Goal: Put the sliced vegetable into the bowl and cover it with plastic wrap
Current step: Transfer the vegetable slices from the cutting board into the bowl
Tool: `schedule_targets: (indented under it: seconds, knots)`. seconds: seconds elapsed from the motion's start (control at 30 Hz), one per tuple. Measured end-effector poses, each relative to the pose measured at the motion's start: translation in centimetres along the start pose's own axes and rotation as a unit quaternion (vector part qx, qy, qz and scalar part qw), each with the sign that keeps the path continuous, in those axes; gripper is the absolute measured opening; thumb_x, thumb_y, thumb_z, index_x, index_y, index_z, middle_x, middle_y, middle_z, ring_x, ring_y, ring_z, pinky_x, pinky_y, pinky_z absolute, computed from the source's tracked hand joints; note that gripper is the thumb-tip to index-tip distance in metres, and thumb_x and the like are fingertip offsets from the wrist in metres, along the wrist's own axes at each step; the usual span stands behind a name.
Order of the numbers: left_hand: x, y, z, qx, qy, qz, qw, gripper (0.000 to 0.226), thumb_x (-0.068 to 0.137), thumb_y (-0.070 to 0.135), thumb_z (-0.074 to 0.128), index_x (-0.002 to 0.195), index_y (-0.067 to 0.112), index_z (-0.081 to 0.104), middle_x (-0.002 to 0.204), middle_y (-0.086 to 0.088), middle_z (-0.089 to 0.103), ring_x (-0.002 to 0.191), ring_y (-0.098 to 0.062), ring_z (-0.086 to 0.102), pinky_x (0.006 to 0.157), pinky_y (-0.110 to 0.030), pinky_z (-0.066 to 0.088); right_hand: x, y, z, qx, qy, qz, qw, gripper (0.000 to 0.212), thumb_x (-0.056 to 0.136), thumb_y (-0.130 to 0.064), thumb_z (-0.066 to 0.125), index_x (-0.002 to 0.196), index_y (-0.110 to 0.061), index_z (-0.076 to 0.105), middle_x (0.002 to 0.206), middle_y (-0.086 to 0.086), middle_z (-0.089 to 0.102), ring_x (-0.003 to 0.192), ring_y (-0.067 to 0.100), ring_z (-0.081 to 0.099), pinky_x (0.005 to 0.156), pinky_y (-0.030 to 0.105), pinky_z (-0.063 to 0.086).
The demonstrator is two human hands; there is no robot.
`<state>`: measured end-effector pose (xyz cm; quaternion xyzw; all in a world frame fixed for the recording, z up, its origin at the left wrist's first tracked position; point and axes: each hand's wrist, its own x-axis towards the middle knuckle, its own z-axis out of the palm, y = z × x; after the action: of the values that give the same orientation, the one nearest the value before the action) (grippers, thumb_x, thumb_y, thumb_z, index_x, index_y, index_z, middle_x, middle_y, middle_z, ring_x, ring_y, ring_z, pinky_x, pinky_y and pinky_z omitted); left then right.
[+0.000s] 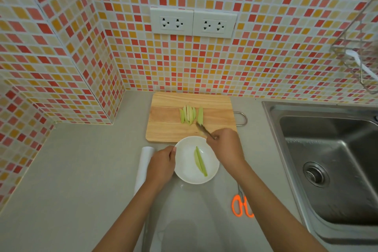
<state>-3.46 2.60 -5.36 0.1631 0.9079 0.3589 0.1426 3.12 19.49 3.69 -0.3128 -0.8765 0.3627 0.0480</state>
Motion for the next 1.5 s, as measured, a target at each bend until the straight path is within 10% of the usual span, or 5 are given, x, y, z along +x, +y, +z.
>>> schedule_targets:
  seconds: [0.3, 0.5, 0.9, 1.23, 1.5]
  knots:
    - [-0.1, -0.1, 0.0, -0.008, 0.004, -0.001, 1.000, 0.031, 0.101, 0.029, 0.036, 0.078, 0.025, 0.057, 0.065, 0.012, 0.058, 0.065, -0.008, 0.055, 0.051, -0.022, 0.034, -7.0, 2.0, 2.0, -0.197, -0.121, 0.021, 0.973, 0.022, 0.089, -0.022, 0.050, 0.073, -0.007, 0.046, 0.073, 0.012, 0.049, 0.068, 0.025, 0.043, 0.055, 0.029, 0.028]
    - [0.0, 0.0, 0.1, -0.004, 0.006, -0.002, 1.000, 0.031, 0.100, 0.032, 0.037, 0.076, 0.027, 0.056, 0.063, 0.013, 0.058, 0.063, -0.002, 0.054, 0.049, -0.020, 0.031, -3.2, 0.1, 0.3, -0.087, -0.009, 0.005, 0.996, 0.038, 0.085, -0.027, 0.058, 0.053, -0.014, 0.041, 0.049, -0.004, 0.035, 0.050, 0.020, 0.040, 0.045, 0.028, 0.024]
    - [0.2, -0.4, 0.2, -0.010, -0.001, -0.001, 1.000, 0.035, 0.101, 0.032, 0.035, 0.086, 0.019, 0.064, 0.071, 0.007, 0.065, 0.068, -0.007, 0.058, 0.054, -0.023, 0.039, 8.2, -0.6, 4.7, -0.153, -0.012, 0.045, 0.987, 0.018, 0.085, 0.003, 0.047, 0.070, -0.005, 0.053, 0.069, 0.002, 0.048, 0.070, 0.025, 0.050, 0.055, 0.027, 0.035]
    - [0.2, 0.0, 0.0, 0.011, 0.001, 0.008, 1.000, 0.034, 0.101, 0.030, 0.035, 0.079, 0.019, 0.058, 0.069, 0.005, 0.061, 0.067, -0.016, 0.055, 0.051, -0.024, 0.033, -1.7, 1.1, 0.9, -0.018, 0.018, 0.002, 1.000, 0.048, 0.084, -0.014, 0.057, 0.046, -0.018, 0.028, 0.044, -0.004, 0.026, 0.043, 0.011, 0.023, 0.042, 0.026, 0.015]
    - [0.1, 0.1, -0.1, 0.018, 0.003, 0.006, 1.000, 0.036, 0.101, 0.030, 0.034, 0.087, 0.013, 0.063, 0.082, -0.004, 0.067, 0.077, -0.025, 0.059, 0.061, -0.031, 0.037, -6.2, 2.6, 2.3, -0.082, -0.045, 0.015, 0.995, 0.028, 0.088, -0.019, 0.054, 0.064, -0.006, 0.050, 0.057, 0.008, 0.041, 0.061, 0.025, 0.041, 0.055, 0.031, 0.028]
